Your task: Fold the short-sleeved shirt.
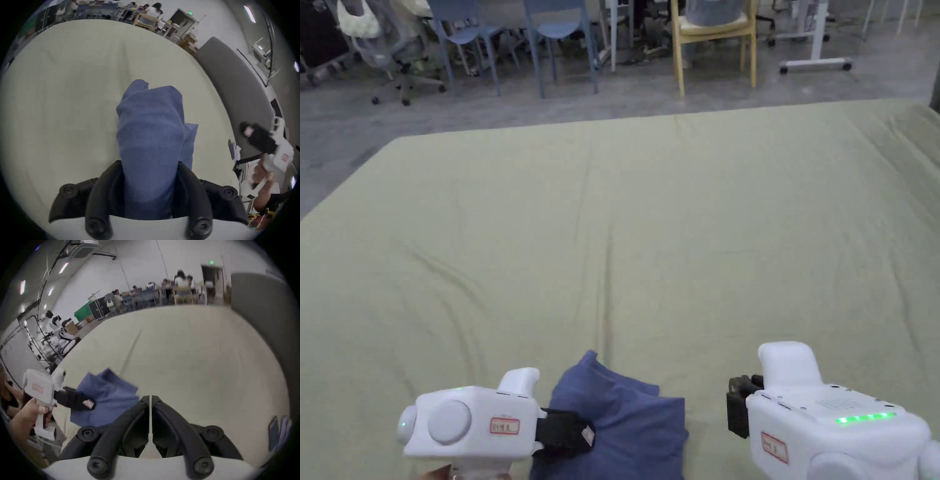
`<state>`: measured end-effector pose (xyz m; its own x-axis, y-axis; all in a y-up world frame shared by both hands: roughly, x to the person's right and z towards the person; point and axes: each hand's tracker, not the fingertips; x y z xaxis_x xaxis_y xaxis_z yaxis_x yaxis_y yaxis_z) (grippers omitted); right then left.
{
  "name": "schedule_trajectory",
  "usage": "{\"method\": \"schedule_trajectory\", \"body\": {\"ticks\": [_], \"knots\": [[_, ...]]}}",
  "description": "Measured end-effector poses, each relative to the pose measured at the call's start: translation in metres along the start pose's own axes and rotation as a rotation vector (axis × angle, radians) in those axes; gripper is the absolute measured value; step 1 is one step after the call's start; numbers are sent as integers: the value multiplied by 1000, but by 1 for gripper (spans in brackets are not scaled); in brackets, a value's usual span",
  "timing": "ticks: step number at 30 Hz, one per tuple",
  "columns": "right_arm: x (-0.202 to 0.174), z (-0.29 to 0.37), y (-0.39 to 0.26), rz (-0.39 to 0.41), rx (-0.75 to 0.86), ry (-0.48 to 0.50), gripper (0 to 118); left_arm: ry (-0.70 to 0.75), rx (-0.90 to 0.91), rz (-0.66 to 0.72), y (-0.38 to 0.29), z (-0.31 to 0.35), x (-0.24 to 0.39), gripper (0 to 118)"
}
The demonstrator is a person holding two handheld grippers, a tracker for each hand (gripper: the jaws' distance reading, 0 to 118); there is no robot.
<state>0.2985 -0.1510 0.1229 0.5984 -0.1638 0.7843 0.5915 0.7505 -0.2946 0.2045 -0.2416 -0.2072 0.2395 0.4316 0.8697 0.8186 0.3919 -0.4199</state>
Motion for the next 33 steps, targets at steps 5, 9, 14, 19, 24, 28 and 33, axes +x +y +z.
{"method": "schedule_trajectory", "body": {"ticks": [5, 9, 14, 19, 24, 28, 33], "knots": [[-113, 4, 33, 17, 60, -41, 10, 113, -25, 46, 6, 50, -90, 42], [-187, 11, 44, 36, 78, 87, 16, 197, -25, 90, 5, 85, -148, 42], [-254, 24, 43, 115, 91, 203, 21, 262, -29, 139, -5, 113, -207, 42], [-273, 35, 37, 156, 99, 247, 21, 328, -63, 175, -12, 122, -244, 42], [-271, 30, 38, 154, 92, 247, 21, 334, -61, 184, -15, 117, -247, 42], [-263, 27, 39, 140, 71, 244, 21, 452, -59, 161, -13, 114, -247, 98], [-251, 29, 41, 133, 67, 238, 21, 784, 53, 136, -8, 141, -233, 118]]}}
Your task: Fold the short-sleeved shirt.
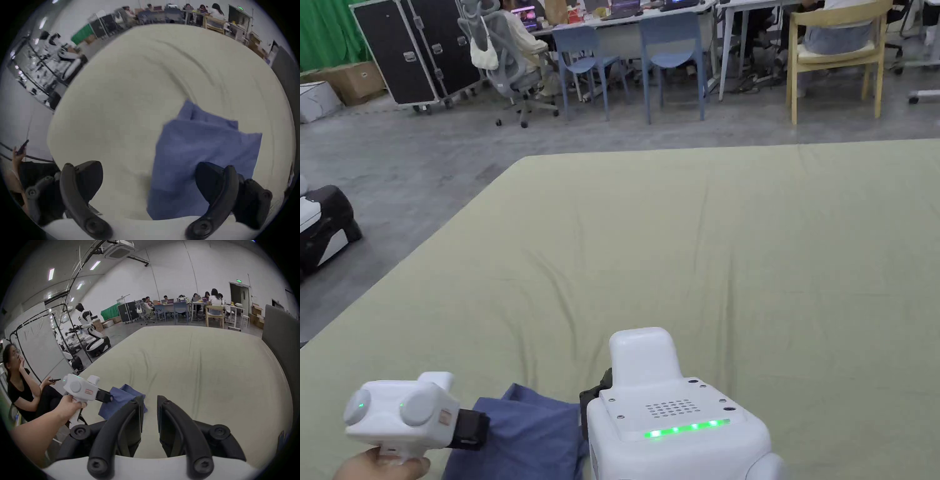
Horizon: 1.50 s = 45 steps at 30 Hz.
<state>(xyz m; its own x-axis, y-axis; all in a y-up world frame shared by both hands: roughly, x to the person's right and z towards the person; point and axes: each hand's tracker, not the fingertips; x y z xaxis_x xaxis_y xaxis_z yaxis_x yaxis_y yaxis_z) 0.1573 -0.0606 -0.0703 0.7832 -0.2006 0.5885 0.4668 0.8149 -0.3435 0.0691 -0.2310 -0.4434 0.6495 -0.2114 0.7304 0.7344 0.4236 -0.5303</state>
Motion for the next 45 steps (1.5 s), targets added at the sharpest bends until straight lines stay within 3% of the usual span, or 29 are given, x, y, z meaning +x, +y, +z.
{"method": "schedule_trajectory", "body": {"ticks": [3, 7, 8, 9, 10, 11, 13, 17, 20, 23, 25, 28, 34, 39, 45], "knots": [[11, 6, 3, -19, 6, -9, 21, -54, 74, 48, 9, 31, 2, 118], [40, 18, 12, -42, 34, -39, 22, -119, 106, -58, 29, 85, 39, 118], [52, 23, 15, -49, 44, -49, 22, -85, 184, -100, 35, 108, 51, 108], [65, 29, 19, -50, 55, -61, 22, -45, 285, -132, 41, 132, 63, 78], [79, 36, 24, -49, 76, -82, 22, -3, 397, -172, 49, 159, 77, 25], [97, 44, 31, -44, 104, -116, 22, 54, 521, -176, 57, 185, 88, 0], [130, 63, 44, -41, 143, -174, 23, 31, 660, -131, 69, 236, 111, 0], [198, 117, 71, -54, 246, -256, 24, -211, 764, -12, 84, 311, 163, 0], [242, 161, 82, -72, 315, -336, 25, -187, 905, 21, 56, 358, 211, 0], [278, 201, 79, -122, 377, -409, 26, -325, 955, 63, 33, 373, 255, 0], [291, 217, 77, -89, 371, -493, 28, -385, 921, 49, 26, 380, 290, 0], [302, 237, 70, -35, 373, -563, 30, -441, 887, -23, 21, 389, 331, 0], [315, 263, 51, -34, 409, -641, 30, -348, 937, -64, 17, 409, 365, 0], [322, 263, 45, -78, 385, -608, 30, -357, 923, -22, 15, 417, 361, 0], [309, 255, 47, -61, 379, -608, 30, -355, 918, -29, 5, 419, 363, 0]]}}
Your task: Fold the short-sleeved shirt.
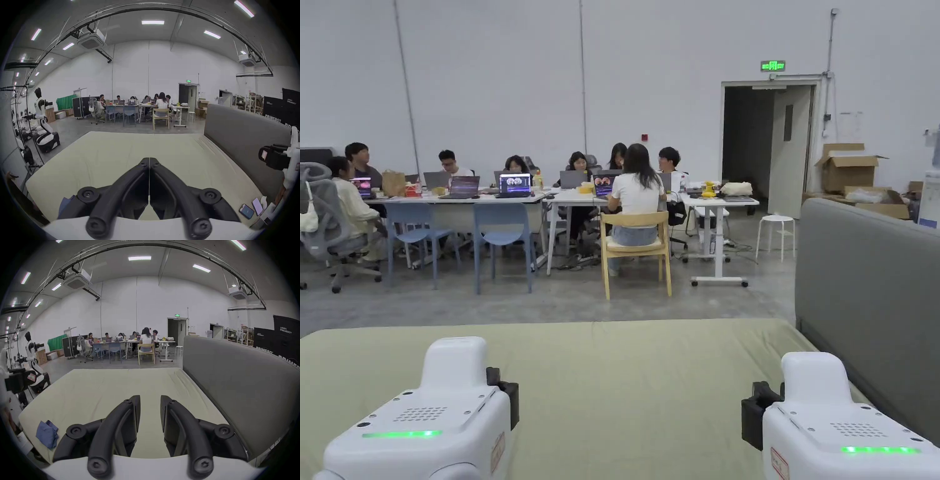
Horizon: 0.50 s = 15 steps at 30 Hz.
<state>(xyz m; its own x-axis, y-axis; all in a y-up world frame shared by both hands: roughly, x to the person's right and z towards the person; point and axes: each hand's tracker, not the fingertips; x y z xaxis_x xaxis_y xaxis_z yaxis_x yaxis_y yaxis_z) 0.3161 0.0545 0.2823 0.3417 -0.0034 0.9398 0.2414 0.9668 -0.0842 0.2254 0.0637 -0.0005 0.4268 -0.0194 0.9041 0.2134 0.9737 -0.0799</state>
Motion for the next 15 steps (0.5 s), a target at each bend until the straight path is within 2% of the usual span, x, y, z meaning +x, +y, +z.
{"method": "schedule_trajectory", "body": {"ticks": [9, 10, 11, 12, 13, 14, 15], "knots": [[-11, 6, 7, 6, 8, 20, 31, 6, -9, 7, 0, 6, -4, 0], [-11, 6, 7, 6, 11, 25, 36, 11, -7, 2, 0, 7, -4, 0], [-11, 6, 8, 3, 12, 30, 68, 13, -6, 2, 0, 8, -5, 3], [-12, 6, 11, -7, 5, 34, 102, 5, -9, 5, 0, 8, -7, 30], [-13, 5, 13, -35, -5, 23, 118, 4, -15, 8, 1, 7, -8, 83], [-13, 4, 14, -76, -20, 16, 118, 15, -24, 22, 2, 7, -8, 118], [-11, 9, 16, -95, -12, 78, 118, 30, -34, 31, 1, 6, -10, 118]]}}
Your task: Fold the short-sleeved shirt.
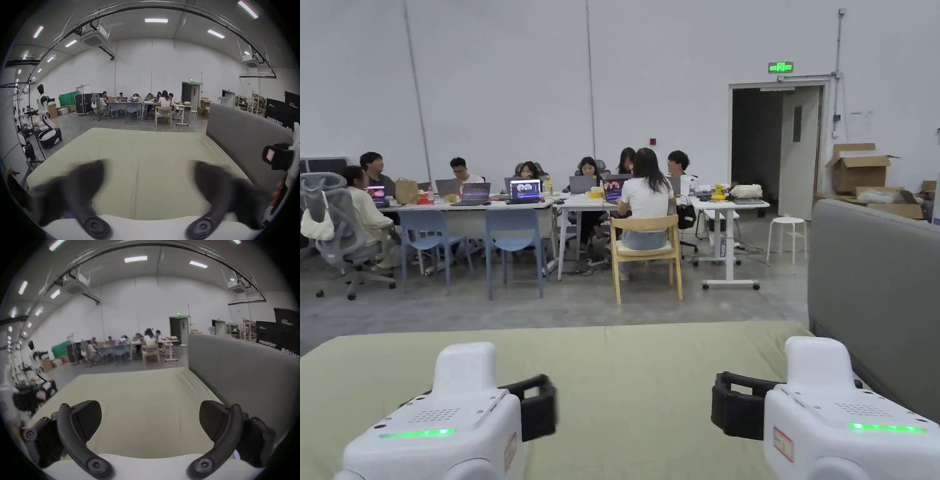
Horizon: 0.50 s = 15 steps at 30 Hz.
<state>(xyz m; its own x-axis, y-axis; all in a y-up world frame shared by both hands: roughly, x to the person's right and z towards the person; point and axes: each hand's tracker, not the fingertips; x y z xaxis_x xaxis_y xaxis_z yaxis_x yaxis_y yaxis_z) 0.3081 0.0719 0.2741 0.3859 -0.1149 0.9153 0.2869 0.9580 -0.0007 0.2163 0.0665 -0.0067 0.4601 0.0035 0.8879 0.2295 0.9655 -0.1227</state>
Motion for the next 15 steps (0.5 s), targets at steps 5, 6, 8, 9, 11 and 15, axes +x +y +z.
{"method": "schedule_trajectory", "body": {"ticks": [5, 6, 8, 9, 11, 15], "knots": [[-1, 9, 11, 21, 59, -32, 118, -6, 22, -12, -2, 14, 0, 118], [-4, 6, 8, 45, 55, -75, 118, -5, 14, -25, -3, 16, 2, 118], [-10, 4, 6, 94, 57, -134, 118, -5, 17, -34, 2, 9, -1, 118], [-13, 4, 5, 110, 56, -146, 118, -9, 21, -38, 1, 11, -1, 118], [-19, 2, 0, 132, 52, -146, 118, -21, 26, -39, 1, 11, -1, 118], [-23, 2, -2, 139, 38, -100, 118, -30, 27, -32, 2, 11, -1, 118]]}}
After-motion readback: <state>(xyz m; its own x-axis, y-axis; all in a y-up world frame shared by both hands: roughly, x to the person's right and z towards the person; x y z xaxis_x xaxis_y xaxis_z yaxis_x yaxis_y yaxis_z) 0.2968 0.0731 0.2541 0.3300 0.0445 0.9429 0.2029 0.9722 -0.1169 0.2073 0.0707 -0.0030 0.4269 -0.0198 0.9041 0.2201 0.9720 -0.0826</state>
